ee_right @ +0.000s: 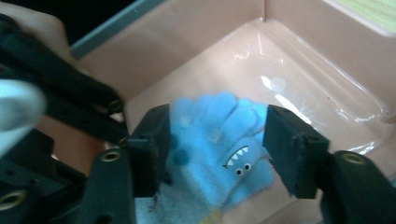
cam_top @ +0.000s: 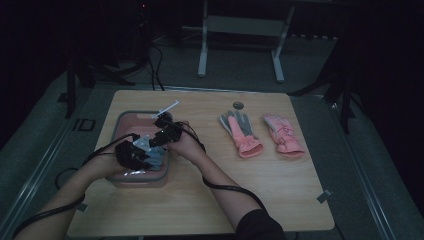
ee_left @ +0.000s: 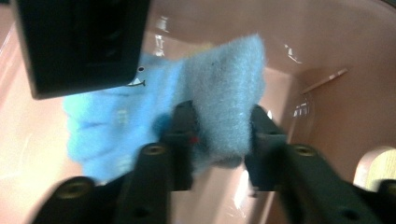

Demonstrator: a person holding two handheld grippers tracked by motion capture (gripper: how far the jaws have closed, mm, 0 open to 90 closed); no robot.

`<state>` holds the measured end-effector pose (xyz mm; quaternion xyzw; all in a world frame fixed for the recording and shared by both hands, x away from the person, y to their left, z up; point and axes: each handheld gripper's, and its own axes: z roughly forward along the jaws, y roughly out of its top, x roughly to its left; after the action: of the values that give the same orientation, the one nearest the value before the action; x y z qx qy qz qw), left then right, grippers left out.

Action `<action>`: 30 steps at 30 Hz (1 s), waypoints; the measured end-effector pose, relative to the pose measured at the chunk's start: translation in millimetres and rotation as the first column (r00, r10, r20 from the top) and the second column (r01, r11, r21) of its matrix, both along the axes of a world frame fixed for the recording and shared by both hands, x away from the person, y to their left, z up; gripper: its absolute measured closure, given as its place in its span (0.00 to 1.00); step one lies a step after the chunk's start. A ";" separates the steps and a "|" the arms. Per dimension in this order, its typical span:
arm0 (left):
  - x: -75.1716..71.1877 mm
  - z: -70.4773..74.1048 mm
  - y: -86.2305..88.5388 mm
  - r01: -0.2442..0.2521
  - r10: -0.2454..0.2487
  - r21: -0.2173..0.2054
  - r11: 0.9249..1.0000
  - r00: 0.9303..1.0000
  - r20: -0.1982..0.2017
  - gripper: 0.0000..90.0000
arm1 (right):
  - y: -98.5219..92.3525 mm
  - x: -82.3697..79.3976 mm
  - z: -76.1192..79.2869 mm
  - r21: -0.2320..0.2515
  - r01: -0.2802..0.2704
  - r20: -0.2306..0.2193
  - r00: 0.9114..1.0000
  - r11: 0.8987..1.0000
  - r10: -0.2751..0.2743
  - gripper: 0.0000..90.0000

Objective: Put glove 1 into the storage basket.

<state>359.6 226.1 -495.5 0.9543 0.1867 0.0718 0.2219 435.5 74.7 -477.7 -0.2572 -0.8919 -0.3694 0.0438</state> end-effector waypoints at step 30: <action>-22.7 48.8 -37.2 -0.172 0.203 -0.208 0.963 0.969 0.140 0.08 | -94.6 -19.4 30.4 0.105 -0.009 0.108 0.994 0.994 -0.002 0.16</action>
<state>337.0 188.9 -446.7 0.8972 0.2642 0.1503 0.3204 416.2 -19.9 -447.3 -0.2328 -0.8726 -0.4292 0.0098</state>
